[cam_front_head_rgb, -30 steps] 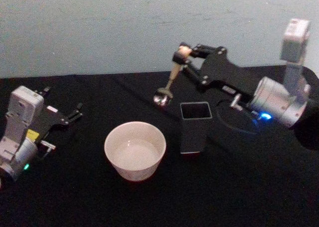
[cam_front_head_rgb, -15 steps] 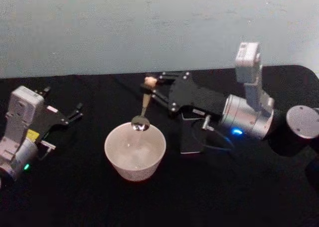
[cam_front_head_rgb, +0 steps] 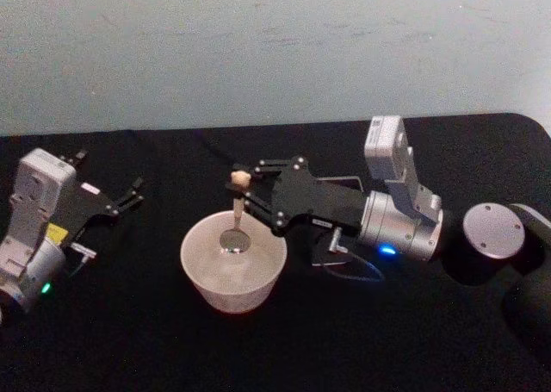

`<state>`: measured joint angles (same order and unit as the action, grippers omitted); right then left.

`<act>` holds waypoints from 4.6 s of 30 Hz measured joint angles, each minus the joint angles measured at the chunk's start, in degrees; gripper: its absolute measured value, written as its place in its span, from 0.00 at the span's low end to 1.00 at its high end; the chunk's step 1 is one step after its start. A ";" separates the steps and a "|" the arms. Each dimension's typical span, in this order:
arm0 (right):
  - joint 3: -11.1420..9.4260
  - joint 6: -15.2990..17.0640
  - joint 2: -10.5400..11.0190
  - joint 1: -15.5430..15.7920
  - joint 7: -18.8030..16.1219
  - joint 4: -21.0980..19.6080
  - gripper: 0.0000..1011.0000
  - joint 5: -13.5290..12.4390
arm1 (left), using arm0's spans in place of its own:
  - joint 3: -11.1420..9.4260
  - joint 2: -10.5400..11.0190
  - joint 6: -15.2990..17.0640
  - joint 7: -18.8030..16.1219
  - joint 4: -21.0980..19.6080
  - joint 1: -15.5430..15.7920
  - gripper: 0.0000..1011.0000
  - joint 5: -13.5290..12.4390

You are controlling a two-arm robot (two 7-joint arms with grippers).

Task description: Pick up the stirring spoon with one hand, stir inside the cup, then place it back in its original position.

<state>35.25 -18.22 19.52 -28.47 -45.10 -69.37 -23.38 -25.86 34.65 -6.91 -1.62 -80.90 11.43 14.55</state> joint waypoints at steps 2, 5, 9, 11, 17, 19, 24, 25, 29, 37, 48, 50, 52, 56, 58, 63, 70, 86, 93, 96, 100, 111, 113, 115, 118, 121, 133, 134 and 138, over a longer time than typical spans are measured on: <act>0.18 -0.23 -0.21 -0.04 -0.07 0.53 0.21 0.27 | 0.00 0.00 0.00 0.00 0.00 0.00 0.99 0.00; 0.50 -0.90 -0.81 -0.11 -0.27 1.70 0.21 0.75 | 0.00 0.00 0.00 0.00 0.00 0.00 0.99 0.00; 0.70 -1.19 -1.33 -0.22 -0.22 2.66 0.21 1.27 | 0.00 0.00 0.00 0.00 0.00 0.00 0.99 0.00; 0.79 -1.30 -1.73 -0.37 -0.08 3.36 0.21 1.64 | 0.00 0.00 0.00 0.00 0.00 0.00 0.99 0.00; 0.85 -1.32 -2.14 -0.51 0.02 4.00 0.21 2.20 | 0.00 0.00 0.00 0.00 0.00 0.00 0.99 0.01; 0.85 -1.31 -2.17 -0.51 0.02 4.06 0.21 2.28 | 0.00 0.00 0.00 0.00 0.00 0.00 0.99 0.00; 0.67 -1.18 -2.06 -0.40 0.12 3.91 0.21 2.33 | 0.00 0.00 0.00 0.00 0.00 0.00 0.99 0.01; 0.54 -1.13 -1.94 -0.28 0.23 3.76 0.21 2.34 | 0.00 0.00 0.00 0.00 0.00 0.00 0.99 0.00; 0.17 -0.81 -1.42 0.04 0.39 3.16 0.21 2.31 | 0.00 0.00 0.00 0.00 0.00 0.00 0.99 0.00; -0.73 0.09 0.34 1.59 0.89 0.97 0.21 1.93 | 0.00 0.00 0.00 0.00 0.00 0.00 0.99 0.00; -1.35 1.63 3.22 4.81 0.00 -4.38 0.21 0.00 | 0.00 0.00 0.00 0.00 0.00 0.00 0.99 0.00; -1.19 1.82 3.48 5.14 -0.27 -4.98 0.21 -0.26 | 0.00 0.00 0.00 0.00 0.00 0.00 0.99 0.00; -0.83 2.08 3.80 5.50 -0.83 -5.72 0.21 -0.57 | 0.00 0.00 0.00 0.00 0.00 0.00 0.99 0.00; -0.12 2.46 3.96 5.79 -1.69 -6.51 0.21 -1.05 | 0.00 0.00 0.00 0.00 0.00 0.00 0.99 0.00; 0.15 2.49 3.84 5.77 -1.87 -6.55 0.21 -1.14 | 0.00 0.00 0.00 0.00 0.00 0.00 0.99 0.00; 1.00 2.43 2.31 4.53 -1.85 -5.20 0.21 -1.22 | 0.00 0.00 0.00 0.00 0.00 0.00 0.99 0.00; 1.35 1.75 -0.22 2.04 -0.66 -1.36 0.21 -0.55 | 0.00 0.00 0.00 0.00 0.00 0.00 0.99 0.00; -0.28 0.80 -1.45 -0.08 1.75 2.62 0.21 1.17 | 0.00 0.00 0.00 0.00 0.00 0.00 0.99 0.00; -1.35 1.69 0.78 1.68 1.77 0.18 0.21 1.04 | 0.00 0.00 0.00 0.00 0.00 0.00 0.99 0.00; -1.82 2.23 1.73 2.76 1.75 -1.58 0.21 0.48 | 0.00 0.00 0.00 0.00 0.00 0.00 0.99 0.00; -2.19 2.94 2.79 4.17 1.36 -3.94 0.21 -0.67 | 0.00 0.00 0.00 0.00 0.00 0.00 0.99 0.00; -0.84 4.34 4.44 6.63 -0.78 -8.09 0.21 -2.57 | 0.00 0.00 0.00 0.00 0.00 0.00 0.99 0.00; -0.57 4.36 4.30 6.60 -0.90 -8.12 0.21 -2.64 | 0.00 0.00 0.00 0.00 0.00 0.00 0.99 0.00; -0.19 4.34 3.77 6.25 -0.92 -7.82 0.21 -2.65 | 0.00 0.00 0.00 0.00 0.00 0.00 0.99 0.00; 0.24 4.12 2.82 5.37 -0.81 -6.65 0.21 -2.49 | 0.00 0.00 0.00 0.00 0.00 0.00 0.99 0.00; 0.51 3.83 2.04 4.56 -0.48 -5.47 0.21 -2.14 | 0.00 0.00 0.00 0.00 0.00 0.00 0.99 0.00; 0.45 2.52 -1.12 1.06 2.04 0.52 0.21 0.20 | 0.00 0.00 0.00 0.00 0.00 0.00 0.99 0.00; 0.25 2.46 -1.25 0.86 2.29 0.94 0.21 0.39 | 0.00 0.00 0.00 0.00 0.00 0.00 0.99 0.00; -0.32 2.42 -1.13 0.78 2.74 1.30 0.21 0.77 | 0.00 0.00 0.00 0.00 0.00 0.00 0.99 0.00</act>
<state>34.94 -15.80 18.39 -27.70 -42.36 -68.07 -22.61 -25.86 34.65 -6.91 -1.62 -80.90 11.43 14.55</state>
